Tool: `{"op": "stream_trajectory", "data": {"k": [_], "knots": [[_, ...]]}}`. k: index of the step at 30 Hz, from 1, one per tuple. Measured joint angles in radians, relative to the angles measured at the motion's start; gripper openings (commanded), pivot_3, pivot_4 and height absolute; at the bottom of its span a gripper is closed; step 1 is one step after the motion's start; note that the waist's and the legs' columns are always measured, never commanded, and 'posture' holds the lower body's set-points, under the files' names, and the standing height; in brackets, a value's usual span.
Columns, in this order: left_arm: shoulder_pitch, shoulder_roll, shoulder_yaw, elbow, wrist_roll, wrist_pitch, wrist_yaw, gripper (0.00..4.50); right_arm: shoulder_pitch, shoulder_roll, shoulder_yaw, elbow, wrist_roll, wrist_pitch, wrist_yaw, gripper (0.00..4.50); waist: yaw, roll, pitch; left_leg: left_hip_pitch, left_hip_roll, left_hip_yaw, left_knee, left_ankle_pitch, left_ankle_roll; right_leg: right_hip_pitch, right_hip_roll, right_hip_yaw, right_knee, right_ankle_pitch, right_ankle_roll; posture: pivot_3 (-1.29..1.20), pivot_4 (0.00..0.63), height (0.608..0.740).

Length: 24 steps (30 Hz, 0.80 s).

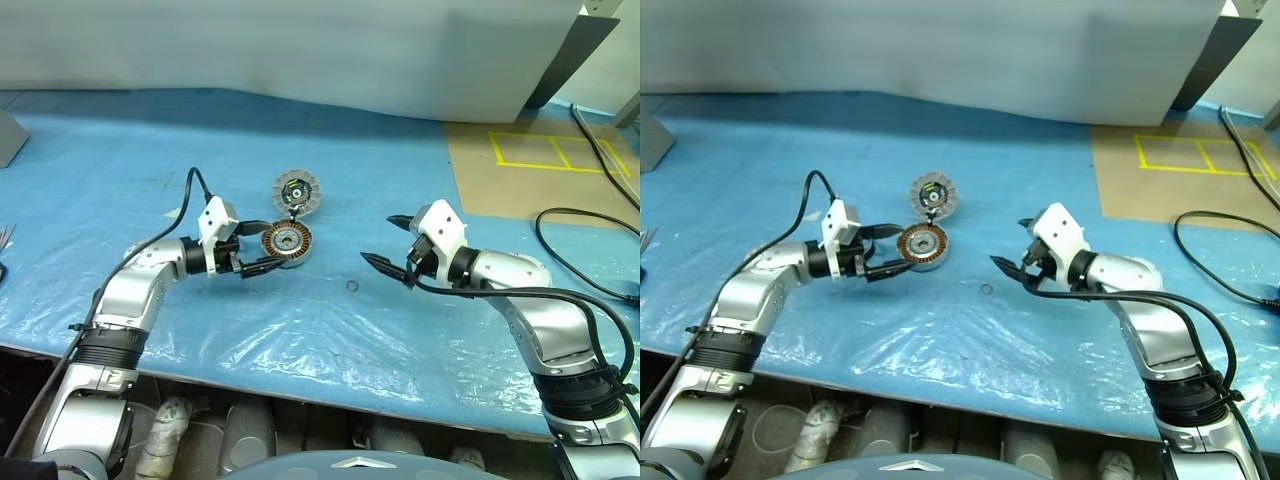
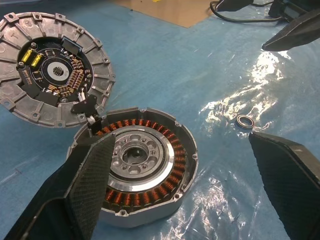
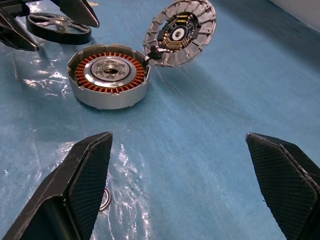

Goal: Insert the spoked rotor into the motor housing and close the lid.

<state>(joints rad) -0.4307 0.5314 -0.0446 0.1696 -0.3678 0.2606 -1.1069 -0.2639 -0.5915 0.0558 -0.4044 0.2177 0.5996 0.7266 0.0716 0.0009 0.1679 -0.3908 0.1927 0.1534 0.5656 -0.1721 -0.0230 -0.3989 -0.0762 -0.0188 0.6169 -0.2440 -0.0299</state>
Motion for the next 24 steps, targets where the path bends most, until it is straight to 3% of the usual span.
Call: {"op": "stream_trajectory", "data": {"k": [24], "knots": [[-0.006,-0.001,-0.001,0.006,0.000,-0.023,-0.006,4.50,-0.040,-0.038,0.048,0.000,-0.002,-0.025,0.047,4.49,0.000,0.000,0.000,0.000,0.000,0.000,0.000,0.000,0.000,0.000,0.000,0.000,0.001,0.000,0.000,0.00,0.150,0.740]]}}
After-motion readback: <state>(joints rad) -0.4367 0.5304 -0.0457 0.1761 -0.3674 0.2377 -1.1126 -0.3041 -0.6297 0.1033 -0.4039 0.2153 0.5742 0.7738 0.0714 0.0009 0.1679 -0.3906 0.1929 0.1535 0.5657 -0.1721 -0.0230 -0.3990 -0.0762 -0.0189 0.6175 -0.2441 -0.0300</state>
